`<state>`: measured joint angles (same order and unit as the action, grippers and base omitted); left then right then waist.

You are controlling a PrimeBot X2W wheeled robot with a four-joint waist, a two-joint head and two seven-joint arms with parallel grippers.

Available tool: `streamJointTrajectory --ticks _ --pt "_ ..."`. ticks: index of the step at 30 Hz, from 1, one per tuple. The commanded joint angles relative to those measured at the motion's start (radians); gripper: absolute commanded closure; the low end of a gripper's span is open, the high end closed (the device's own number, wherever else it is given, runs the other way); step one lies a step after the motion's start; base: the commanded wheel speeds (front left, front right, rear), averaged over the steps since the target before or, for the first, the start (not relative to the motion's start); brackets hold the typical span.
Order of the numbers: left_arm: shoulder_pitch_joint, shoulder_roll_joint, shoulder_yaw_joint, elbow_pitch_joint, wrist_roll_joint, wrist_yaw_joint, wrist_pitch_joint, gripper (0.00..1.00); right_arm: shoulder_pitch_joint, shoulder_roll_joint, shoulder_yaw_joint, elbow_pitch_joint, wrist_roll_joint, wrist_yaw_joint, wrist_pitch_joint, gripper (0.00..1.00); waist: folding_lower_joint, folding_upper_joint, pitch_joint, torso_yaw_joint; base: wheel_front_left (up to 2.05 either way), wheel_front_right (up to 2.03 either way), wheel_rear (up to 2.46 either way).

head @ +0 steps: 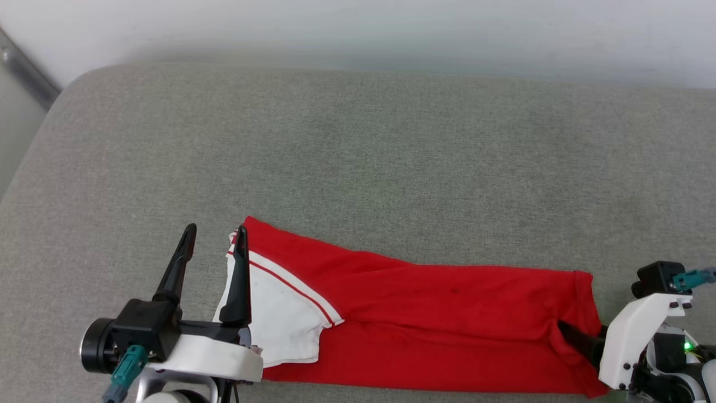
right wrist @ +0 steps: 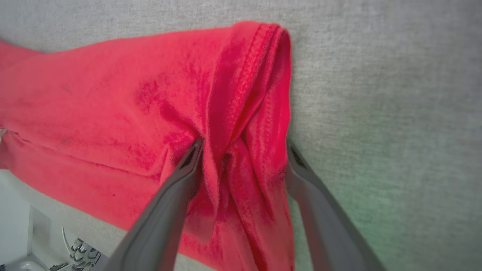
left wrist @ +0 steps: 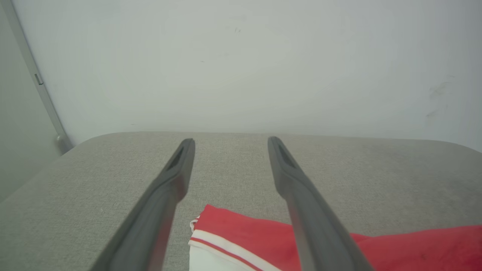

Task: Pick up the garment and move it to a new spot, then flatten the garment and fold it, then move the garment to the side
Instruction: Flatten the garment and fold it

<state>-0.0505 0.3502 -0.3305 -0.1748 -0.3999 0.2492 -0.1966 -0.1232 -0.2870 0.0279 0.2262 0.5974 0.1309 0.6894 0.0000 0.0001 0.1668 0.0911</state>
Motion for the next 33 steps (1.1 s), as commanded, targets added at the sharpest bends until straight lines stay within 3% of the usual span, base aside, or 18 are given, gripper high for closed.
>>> streamJointTrajectory --ticks 1,3,4,6,20,28,33 --pt "-0.02 0.002 -0.008 0.002 0.006 -0.006 0.001 0.0 -0.006 0.015 0.021 0.047 0.016 -0.001 0.023 0.0 0.0 -0.0001 0.011 0.012 0.0 0.0 0.0" --pt "-0.022 0.001 -0.014 0.007 0.008 -0.009 0.005 0.0 0.0 0.024 0.044 0.082 0.031 0.0 0.055 0.0 0.0 -0.0001 0.012 0.014 0.0 0.0 0.0" --pt "-0.023 0.001 -0.016 0.009 0.008 -0.007 0.004 0.0 -0.001 0.029 0.053 0.088 0.041 0.0 0.059 0.38 0.0 -0.0001 0.01 0.013 0.0 0.0 0.0" --pt "-0.023 0.001 -0.018 0.014 0.01 -0.005 0.005 0.0 -0.008 0.032 0.068 0.093 0.056 0.0 0.064 1.0 0.0 -0.0001 0.001 0.009 0.0 0.0 0.0" --pt "0.029 0.026 -0.007 0.013 -0.005 0.012 0.026 0.0 -0.075 -0.054 0.073 0.049 0.044 -0.001 -0.023 1.0 0.0 -0.0001 -0.085 -0.075 0.0 0.0 0.0" --pt "0.049 0.023 -0.008 0.014 -0.015 0.026 0.029 0.0 -0.038 -0.091 -0.079 0.111 0.016 -0.001 -0.01 1.0 0.0 -0.0001 -0.107 -0.126 0.0 0.0 0.0" --pt "0.054 0.027 -0.008 0.016 -0.015 0.031 0.026 0.0 -0.017 -0.054 -0.188 0.119 0.014 -0.001 0.035 1.0 0.0 -0.0001 -0.111 -0.139 0.0 0.0 0.0"
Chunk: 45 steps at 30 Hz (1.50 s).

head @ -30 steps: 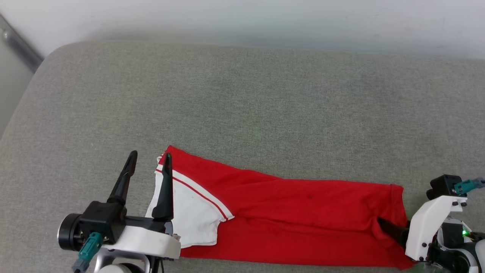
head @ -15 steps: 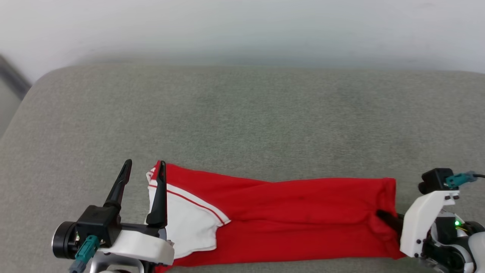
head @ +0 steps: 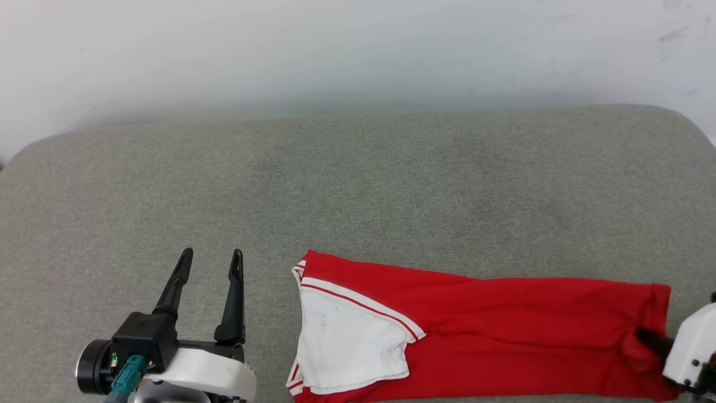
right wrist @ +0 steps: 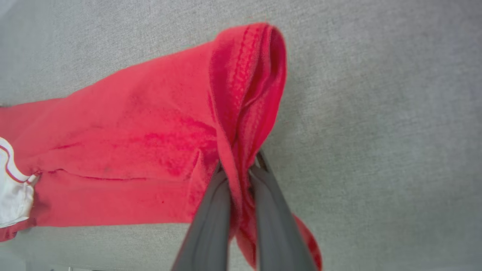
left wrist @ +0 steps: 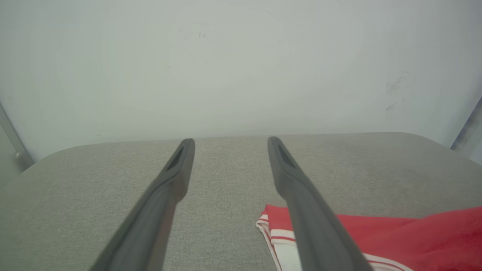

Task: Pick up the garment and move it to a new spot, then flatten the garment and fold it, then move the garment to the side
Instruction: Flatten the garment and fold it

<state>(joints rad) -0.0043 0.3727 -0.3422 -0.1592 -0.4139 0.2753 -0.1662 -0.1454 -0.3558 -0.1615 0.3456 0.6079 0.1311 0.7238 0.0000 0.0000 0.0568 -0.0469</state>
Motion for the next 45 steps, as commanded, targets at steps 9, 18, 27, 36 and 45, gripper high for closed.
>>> streamJointTrajectory --ticks 9,18,27,36,45 --pt "-0.011 0.017 0.003 0.0 0.013 0.012 -0.001 0.0 -0.015 0.23 -0.106 -0.059 0.294 -0.001 0.284 1.0 0.0 0.0 -0.011 0.035 0.0 0.0 0.0" --pt "-0.042 0.006 -0.01 -0.002 0.011 0.007 -0.003 0.0 -0.068 0.306 -0.093 -0.034 0.523 -0.001 0.417 1.0 0.0 0.0 0.011 0.114 0.0 0.0 0.0" --pt "-0.076 -0.019 -0.029 0.017 0.008 -0.002 -0.017 0.0 -0.179 0.306 0.189 0.11 0.729 -0.001 0.241 1.0 0.0 0.0 0.055 0.171 0.0 0.0 0.0" --pt "-0.106 -0.034 -0.035 0.046 -0.002 -0.012 -0.033 0.0 -0.248 0.306 0.371 0.189 0.821 -0.001 0.089 0.0 0.0 0.0 0.086 0.186 0.0 0.0 0.0" --pt "-0.102 -0.029 -0.037 0.059 -0.009 -0.011 -0.038 0.0 -0.272 0.268 0.47 0.081 0.719 -0.001 -0.009 0.0 0.0 0.0 0.07 0.149 0.0 0.0 0.0"
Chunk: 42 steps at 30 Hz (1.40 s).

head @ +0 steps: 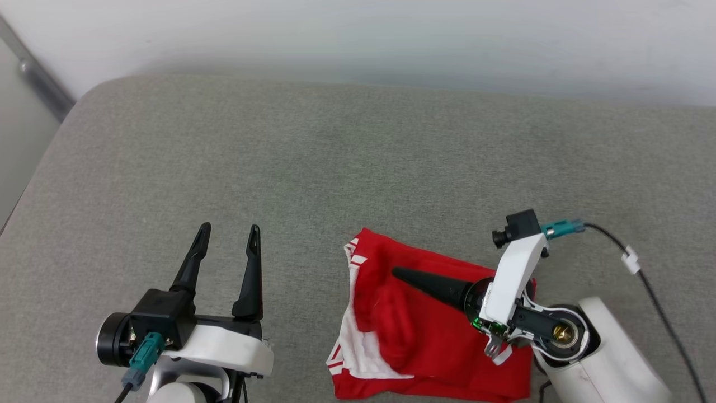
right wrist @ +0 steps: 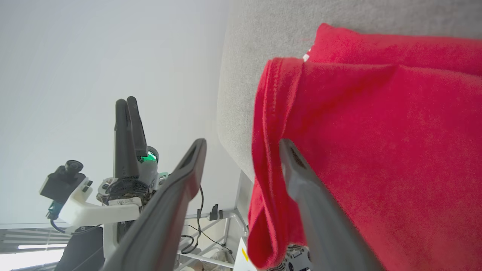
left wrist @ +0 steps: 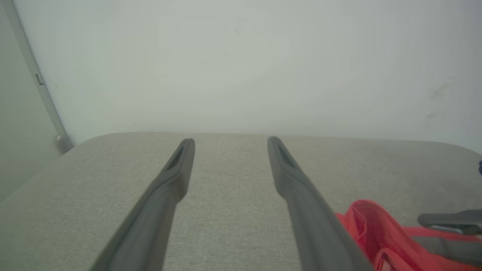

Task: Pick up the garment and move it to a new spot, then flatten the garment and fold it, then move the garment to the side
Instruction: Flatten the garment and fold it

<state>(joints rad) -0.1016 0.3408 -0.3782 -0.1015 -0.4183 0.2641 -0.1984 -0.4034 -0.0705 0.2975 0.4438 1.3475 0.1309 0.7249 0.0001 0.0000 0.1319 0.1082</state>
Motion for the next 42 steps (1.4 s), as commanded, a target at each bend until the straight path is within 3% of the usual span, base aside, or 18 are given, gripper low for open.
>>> streamJointTrajectory --ticks 1,4,9,13,17,27,42 --pt "-0.006 0.004 -0.001 0.003 -0.004 0.001 -0.005 0.0 -0.011 -0.029 0.031 -0.042 -0.049 0.0 -0.028 0.0 -0.0001 0.0 -0.007 -0.011 0.0 0.0 0.0" --pt "0.0 0.006 0.0 0.006 -0.004 0.007 -0.004 0.0 -0.006 -0.07 0.075 -0.117 -0.143 0.0 -0.099 0.0 -0.0001 0.0 -0.017 -0.025 0.0 0.0 0.0" --pt "0.021 0.012 0.007 0.012 -0.006 0.019 -0.002 0.0 0.012 -0.178 0.128 -0.178 -0.41 0.0 -0.288 0.0 -0.0001 0.0 -0.04 -0.053 0.0 0.0 0.0" --pt "0.04 0.014 0.014 0.02 -0.009 0.033 -0.006 0.0 0.045 -0.237 0.078 -0.178 -0.609 0.0 -0.411 0.0 -0.0001 0.0 -0.054 -0.084 0.0 0.0 0.0" --pt "0.055 0.017 0.022 0.036 -0.014 0.039 -0.009 0.0 0.101 -0.257 -0.043 -0.192 -0.784 0.0 -0.522 0.0 -0.0001 0.0 -0.068 -0.116 0.0 0.0 0.0" --pt "0.09 0.024 0.049 0.075 -0.033 0.045 -0.031 0.0 0.263 -0.171 -0.272 -0.367 -0.99 0.0 -0.696 0.0 -0.0001 0.0 -0.115 -0.163 0.0 0.0 0.0" --pt "0.147 0.015 0.071 0.117 -0.028 0.029 -0.062 0.0 0.465 -0.086 -0.304 -0.558 -1.081 0.0 -0.671 0.0 -0.0001 0.0 -0.161 -0.168 0.0 0.0 0.0"
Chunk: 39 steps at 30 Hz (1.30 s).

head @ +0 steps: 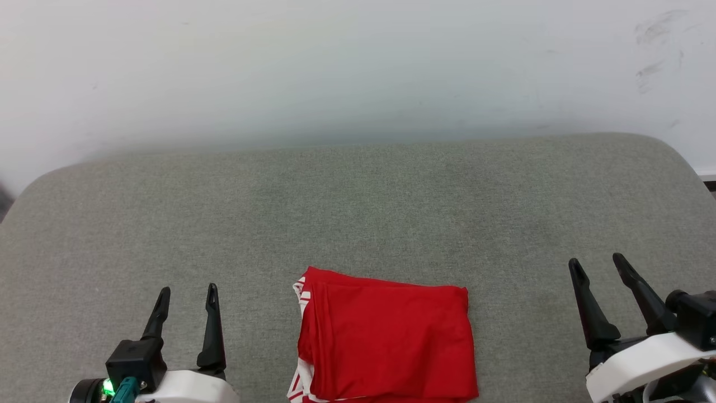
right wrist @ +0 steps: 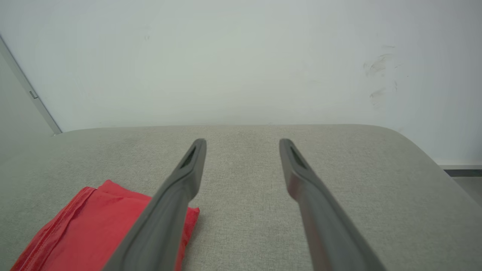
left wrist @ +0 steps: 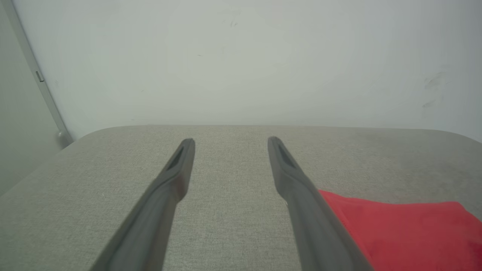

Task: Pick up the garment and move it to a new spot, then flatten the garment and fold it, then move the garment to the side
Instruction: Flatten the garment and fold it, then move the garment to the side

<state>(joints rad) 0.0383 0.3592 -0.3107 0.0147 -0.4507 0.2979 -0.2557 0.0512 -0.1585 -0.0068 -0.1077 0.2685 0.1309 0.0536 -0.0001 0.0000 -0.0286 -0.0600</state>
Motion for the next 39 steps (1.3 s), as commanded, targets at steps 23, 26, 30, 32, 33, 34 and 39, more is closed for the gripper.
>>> streamJointTrajectory --ticks 23,26,30,32,33,34,39 --pt "-0.062 -0.063 0.021 0.015 0.029 -0.034 -0.011 0.0 -0.039 -0.097 -0.152 0.172 0.406 0.0 0.396 0.0 0.0001 0.0 0.083 0.079 0.0 0.0 0.0" --pt "-0.088 -0.084 0.018 0.017 0.043 -0.048 -0.009 0.0 -0.067 -0.099 -0.144 0.235 0.525 0.0 0.496 0.0 0.0001 0.0 0.121 0.107 0.0 0.0 0.0" --pt "-0.123 -0.111 0.02 0.023 0.062 -0.067 -0.009 0.0 -0.106 -0.076 -0.094 0.307 0.643 0.0 0.618 0.0 0.0001 0.0 0.175 0.14 0.0 0.0 0.0" --pt "-0.139 -0.122 0.021 0.028 0.072 -0.076 -0.009 0.0 -0.128 -0.058 -0.065 0.327 0.701 0.0 0.645 0.0 0.0001 0.0 0.202 0.154 0.0 0.0 0.0" --pt "-0.146 -0.128 0.023 0.031 0.075 -0.079 -0.009 0.0 -0.136 -0.046 -0.048 0.337 0.727 0.0 0.655 0.0 0.0001 0.0 0.213 0.16 0.0 0.0 0.0" --pt "-0.152 -0.132 0.026 0.032 0.08 -0.085 -0.009 0.0 -0.147 -0.039 -0.036 0.344 0.752 0.0 0.658 0.0 0.0001 0.0 0.225 0.165 0.0 0.0 0.0" --pt "-0.173 -0.142 0.045 0.046 0.097 -0.101 -0.009 0.0 -0.178 -0.015 0.022 0.396 0.879 -0.001 0.693 0.0 0.0001 0.0 0.253 0.177 0.0 0.0 0.0"
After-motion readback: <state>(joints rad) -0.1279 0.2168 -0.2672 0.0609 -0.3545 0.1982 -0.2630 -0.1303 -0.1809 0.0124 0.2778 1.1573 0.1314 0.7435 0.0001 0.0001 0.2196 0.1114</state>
